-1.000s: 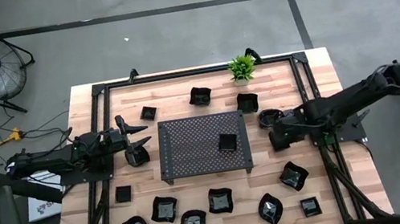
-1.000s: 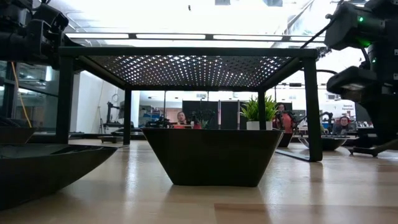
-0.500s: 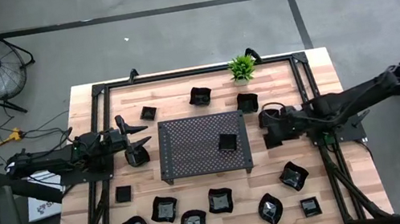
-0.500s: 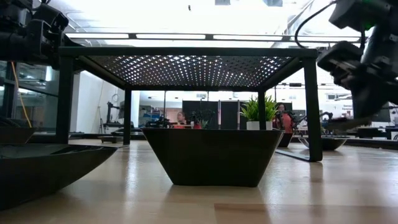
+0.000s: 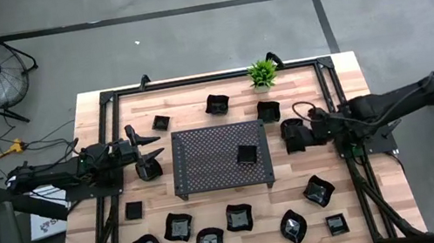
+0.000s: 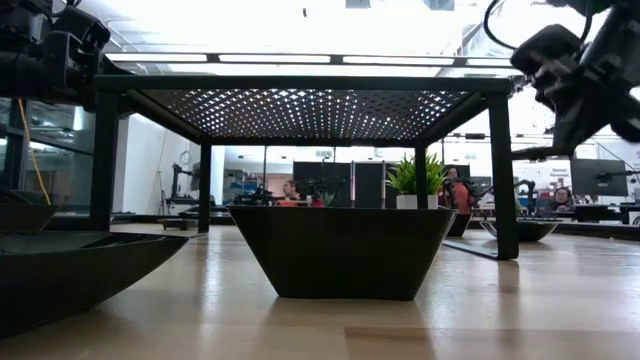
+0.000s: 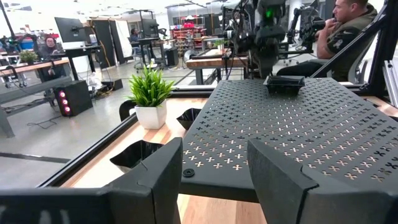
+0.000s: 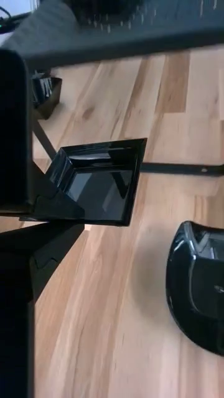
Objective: Pick & Place Mini shaped plates
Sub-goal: Stack the square plate on top of the square plate on the shelf
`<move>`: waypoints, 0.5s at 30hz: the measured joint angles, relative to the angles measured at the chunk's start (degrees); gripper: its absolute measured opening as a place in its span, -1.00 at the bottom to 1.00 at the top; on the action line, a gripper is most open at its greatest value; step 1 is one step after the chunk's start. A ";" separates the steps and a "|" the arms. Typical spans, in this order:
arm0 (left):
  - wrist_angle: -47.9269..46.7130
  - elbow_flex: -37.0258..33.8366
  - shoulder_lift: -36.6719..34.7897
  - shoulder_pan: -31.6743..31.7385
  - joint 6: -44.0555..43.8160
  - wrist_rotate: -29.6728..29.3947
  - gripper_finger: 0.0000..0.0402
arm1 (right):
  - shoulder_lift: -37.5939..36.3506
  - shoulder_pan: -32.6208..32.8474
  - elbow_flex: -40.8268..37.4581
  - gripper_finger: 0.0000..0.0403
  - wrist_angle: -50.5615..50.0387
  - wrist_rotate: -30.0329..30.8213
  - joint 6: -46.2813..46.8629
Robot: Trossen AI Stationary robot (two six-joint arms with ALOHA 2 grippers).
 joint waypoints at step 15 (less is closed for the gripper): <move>-0.01 0.00 -0.01 -0.01 0.00 0.00 -0.12 | 12.20 7.45 20.62 -0.95 -9.98 5.36 2.35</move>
